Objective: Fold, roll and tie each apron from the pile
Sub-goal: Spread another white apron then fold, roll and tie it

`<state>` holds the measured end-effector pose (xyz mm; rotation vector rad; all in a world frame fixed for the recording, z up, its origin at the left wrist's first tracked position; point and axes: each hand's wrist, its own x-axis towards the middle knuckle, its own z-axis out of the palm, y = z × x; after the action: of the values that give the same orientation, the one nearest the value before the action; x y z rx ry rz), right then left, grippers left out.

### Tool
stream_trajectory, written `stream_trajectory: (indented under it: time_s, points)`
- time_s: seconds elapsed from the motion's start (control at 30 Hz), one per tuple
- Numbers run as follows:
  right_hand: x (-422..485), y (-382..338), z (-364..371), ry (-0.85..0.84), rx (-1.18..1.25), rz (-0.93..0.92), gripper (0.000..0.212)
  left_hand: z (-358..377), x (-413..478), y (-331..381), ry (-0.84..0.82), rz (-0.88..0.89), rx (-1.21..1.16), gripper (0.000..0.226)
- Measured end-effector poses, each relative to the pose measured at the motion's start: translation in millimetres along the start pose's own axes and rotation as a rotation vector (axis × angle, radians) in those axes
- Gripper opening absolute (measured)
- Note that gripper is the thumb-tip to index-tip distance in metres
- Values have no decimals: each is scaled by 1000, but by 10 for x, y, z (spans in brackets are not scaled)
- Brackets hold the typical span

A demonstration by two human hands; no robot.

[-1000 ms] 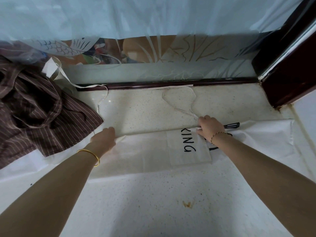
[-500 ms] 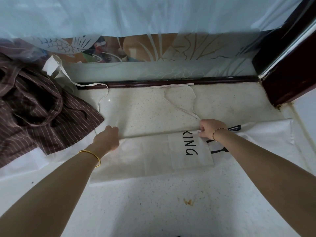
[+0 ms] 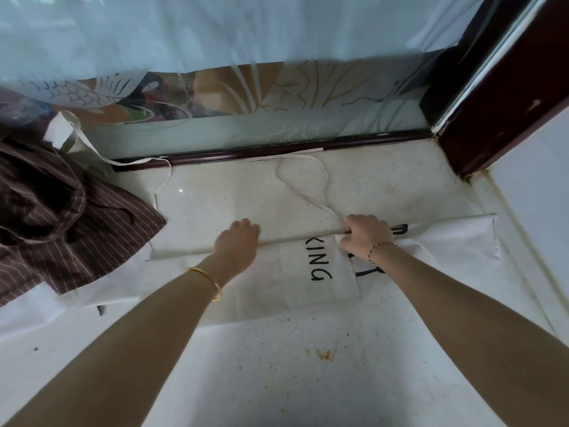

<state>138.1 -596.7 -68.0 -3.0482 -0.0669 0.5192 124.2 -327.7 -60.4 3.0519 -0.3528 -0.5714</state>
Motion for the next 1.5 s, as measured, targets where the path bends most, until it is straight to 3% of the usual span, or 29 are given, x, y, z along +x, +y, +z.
stream_trajectory:
  time_s: [0.13,0.4,0.5,0.57,0.7,0.77,0.83,0.9,1.0,1.1,1.23,1.33,1.43,1.5]
  points:
    - [64,119,64,-3,-21,-30,15,99,146,476,-17,63,14,31]
    - [168,90,77,35,-164,-20,16,60,151,540,-44,-13,34,39]
    - [36,107,107,265,-120,-33,21,2,116,644,33,-6,100,44]
    - [-130,201,141,436,17,9,20,-30,102,823,103,99,129,40]
    - [-508,465,230,630,96,76,23,31,98,1430,33,301,45,40]
    - [-626,577,283,463,60,56,35,123,102,1724,-15,302,56,54]
    - [-704,687,334,170,38,96,55,226,114,1883,-89,251,93,78]
    - [-756,864,425,8,53,153,59,298,134,1952,-150,215,154,106]
    - [-831,1141,537,-13,62,210,59,305,129,1985,-179,234,247,116]
    - [-911,1413,561,117,87,342,54,281,129,2023,-188,234,220,92]
    - [-1028,1419,438,460,410,790,51,292,189,2045,-54,180,37,58]
    - [-1018,1401,360,416,861,1155,54,348,211,2118,-56,151,-5,59]
    - [-942,1442,340,470,1342,1210,45,426,225,2130,-100,144,51,76]
    - [-907,1516,343,461,1374,1163,22,440,228,2114,-112,165,84,86]
